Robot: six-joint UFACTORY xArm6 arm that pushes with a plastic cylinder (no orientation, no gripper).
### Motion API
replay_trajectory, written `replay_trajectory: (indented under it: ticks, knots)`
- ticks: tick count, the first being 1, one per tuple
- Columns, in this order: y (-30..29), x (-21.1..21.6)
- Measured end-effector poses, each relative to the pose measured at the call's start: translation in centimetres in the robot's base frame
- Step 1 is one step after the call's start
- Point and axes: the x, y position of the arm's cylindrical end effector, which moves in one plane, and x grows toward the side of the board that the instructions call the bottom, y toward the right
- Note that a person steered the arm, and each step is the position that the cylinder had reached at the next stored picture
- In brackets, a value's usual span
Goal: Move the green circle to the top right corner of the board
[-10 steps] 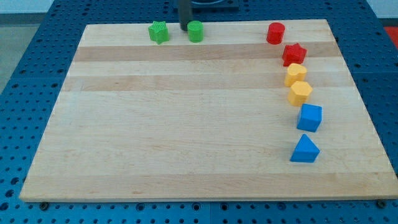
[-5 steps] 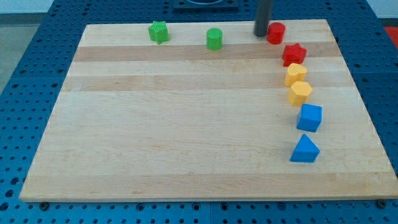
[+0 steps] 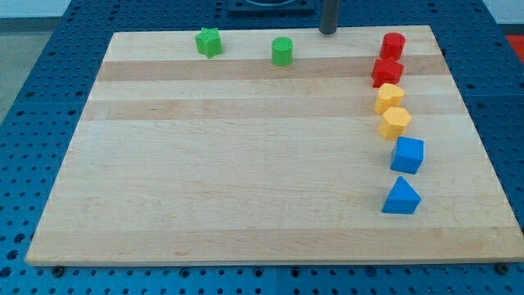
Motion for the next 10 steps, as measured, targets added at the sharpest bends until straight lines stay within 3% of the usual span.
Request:
replay_trajectory:
  ticks: [3,5,7,10]
  knots:
    - [-3.5,0.0]
    - [-13.7,2.5]
    - [-7.9,5.7]
    - [-14.2,5.7]
